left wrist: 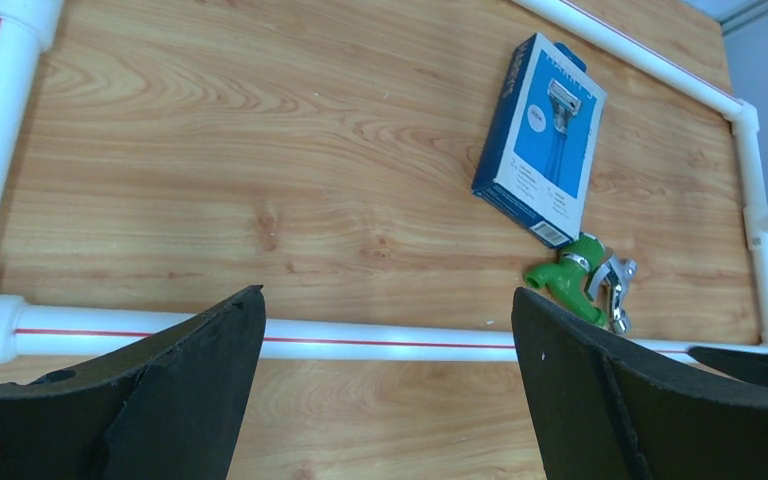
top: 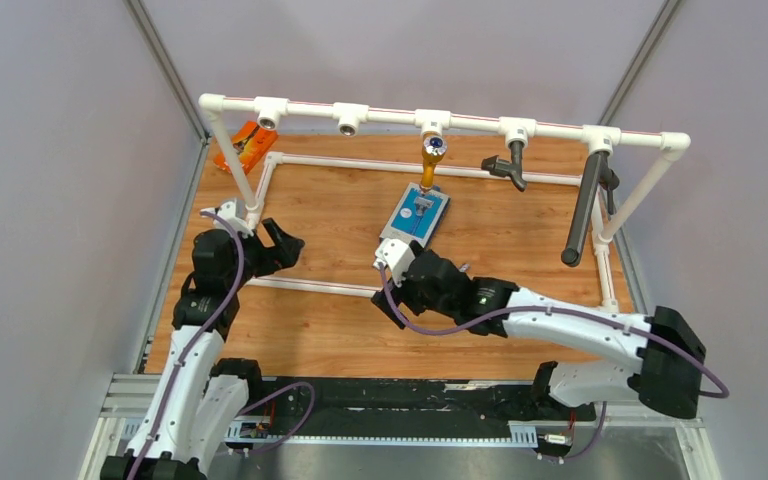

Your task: Install the water faucets

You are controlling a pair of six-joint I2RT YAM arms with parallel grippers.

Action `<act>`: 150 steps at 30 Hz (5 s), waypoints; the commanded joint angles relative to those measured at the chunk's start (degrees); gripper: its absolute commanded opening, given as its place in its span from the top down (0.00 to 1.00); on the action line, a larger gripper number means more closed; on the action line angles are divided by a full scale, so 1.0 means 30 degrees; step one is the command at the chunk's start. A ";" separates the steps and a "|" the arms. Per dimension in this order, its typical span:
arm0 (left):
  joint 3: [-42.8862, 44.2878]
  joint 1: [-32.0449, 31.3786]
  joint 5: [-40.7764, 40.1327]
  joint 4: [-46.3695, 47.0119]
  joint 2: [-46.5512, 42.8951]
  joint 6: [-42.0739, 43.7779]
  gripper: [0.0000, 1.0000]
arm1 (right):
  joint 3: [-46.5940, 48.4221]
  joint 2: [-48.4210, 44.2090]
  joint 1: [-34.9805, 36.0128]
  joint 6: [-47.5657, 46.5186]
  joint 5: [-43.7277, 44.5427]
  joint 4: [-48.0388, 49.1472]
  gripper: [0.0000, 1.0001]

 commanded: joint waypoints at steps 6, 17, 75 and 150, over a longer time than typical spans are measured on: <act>-0.0954 -0.2679 -0.0650 0.1694 0.0528 -0.0780 0.02 | -0.0106 0.3645 -0.4461 0.4428 0.2456 0.0891 0.13; -0.2010 -0.5873 -0.1209 0.2456 0.0908 -0.1542 0.02 | -0.1862 0.5111 -0.7956 0.6662 -0.0740 0.2382 0.35; 0.2357 -0.7808 0.7929 0.2952 0.7442 -0.2070 0.08 | 0.0158 0.1334 -0.0691 -0.2069 -0.5722 0.3527 1.00; -0.3475 -0.4791 -1.2020 -0.2934 -1.0956 -1.5605 1.00 | 1.4206 0.5490 0.1711 -0.3034 -0.8738 -1.0821 0.18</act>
